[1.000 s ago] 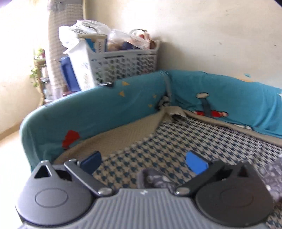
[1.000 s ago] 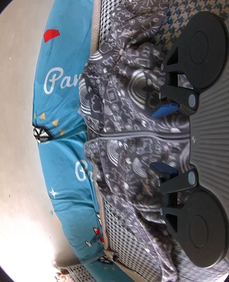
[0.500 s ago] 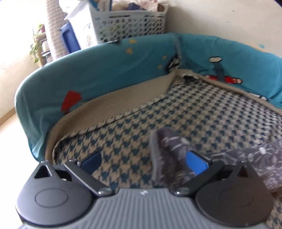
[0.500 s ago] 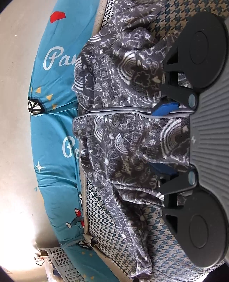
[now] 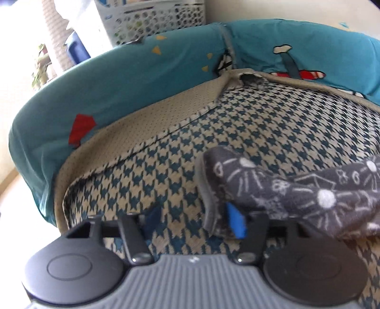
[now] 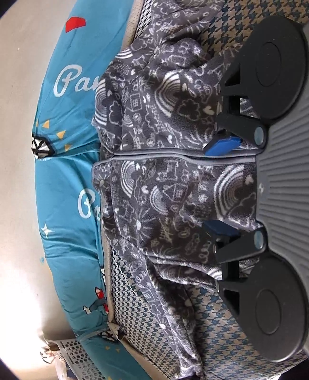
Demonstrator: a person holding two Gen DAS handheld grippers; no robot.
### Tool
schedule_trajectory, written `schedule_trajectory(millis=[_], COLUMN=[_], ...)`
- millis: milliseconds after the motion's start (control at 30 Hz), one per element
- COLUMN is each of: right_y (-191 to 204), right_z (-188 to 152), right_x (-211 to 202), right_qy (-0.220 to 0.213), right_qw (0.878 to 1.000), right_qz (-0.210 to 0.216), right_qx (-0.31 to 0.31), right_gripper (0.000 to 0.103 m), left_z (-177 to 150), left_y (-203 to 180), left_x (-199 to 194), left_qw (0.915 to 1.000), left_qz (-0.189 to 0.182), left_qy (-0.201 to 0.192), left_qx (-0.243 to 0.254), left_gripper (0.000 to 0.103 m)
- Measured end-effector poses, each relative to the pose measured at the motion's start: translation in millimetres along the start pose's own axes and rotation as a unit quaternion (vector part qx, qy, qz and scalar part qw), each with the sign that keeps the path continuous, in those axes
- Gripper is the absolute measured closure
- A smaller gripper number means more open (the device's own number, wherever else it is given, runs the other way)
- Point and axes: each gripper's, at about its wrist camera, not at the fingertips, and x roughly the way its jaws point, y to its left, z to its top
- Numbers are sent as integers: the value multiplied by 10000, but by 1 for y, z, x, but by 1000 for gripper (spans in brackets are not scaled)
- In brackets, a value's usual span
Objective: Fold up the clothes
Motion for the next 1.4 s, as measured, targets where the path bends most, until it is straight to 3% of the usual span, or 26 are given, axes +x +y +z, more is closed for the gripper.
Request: schedule_trajectory(millis=[67,200,333,400,467,500,567,667,733,800,967,1167,1233,1333,1400], right_y=[-2,-1,-1,-1,-2,-2,-2,-2,-2,-3,-3,-11,-14,-19,-21], right_z=[1,1,1,1,1,1,1,1,2,2,3,7,8,8,6], right_x=[0,-1,-2,-2,-2,-2,-2,0,0,0,-1,-6,-9,-13,-15], right_qy=[-5,-51,-73,-71,-81,-84,-80,-70,-66,-78,-125,-217,-279,-326,-322], right_qw=[10000,10000,9999,9999,9999,9999,9999,9999,9999,9999,9998,9995,9992,9987,9985], right_qz=[-9,-41,-57,-64,-61,-61,-68,-87,-104,-103,-115,-148,-140,-69,45], right_qx=[57,52,39,53,66,61,47,43,51,82,76,202,260,389,449], right_gripper=[44,44,44,44,44,44,44,44,44,44,44,44,44,44,44], left_z=[2,8,10,10,9,9,9,5,4,4,-4,-9,-10,-9,-7], left_y=[5,27,36,34,28,24,19,14,11,13,34,46,47,39,28], left_x=[-2,-6,-12,-14,-16,-16,-10,-1,-4,-7,-16,-32,-39,-54,-62], left_qw=[9999,9952,9920,9904,9928,9940,9937,9931,9941,9941,9886,9861,9852,9855,9868], left_qz=[32,-134,-315,-607,-568,-510,-530,-562,-612,-613,-546,-576,-759,-1065,-1204], left_qy=[77,378,324,317,204,151,226,388,371,396,628,858,757,464,314], left_qx=[-148,-894,-1183,-1198,-1038,-957,-965,-952,-821,-804,-1256,-1301,-1336,-1238,-1035], left_gripper=[63,63,59,51,42,33,29,41,63,76,78,79,75,52,46])
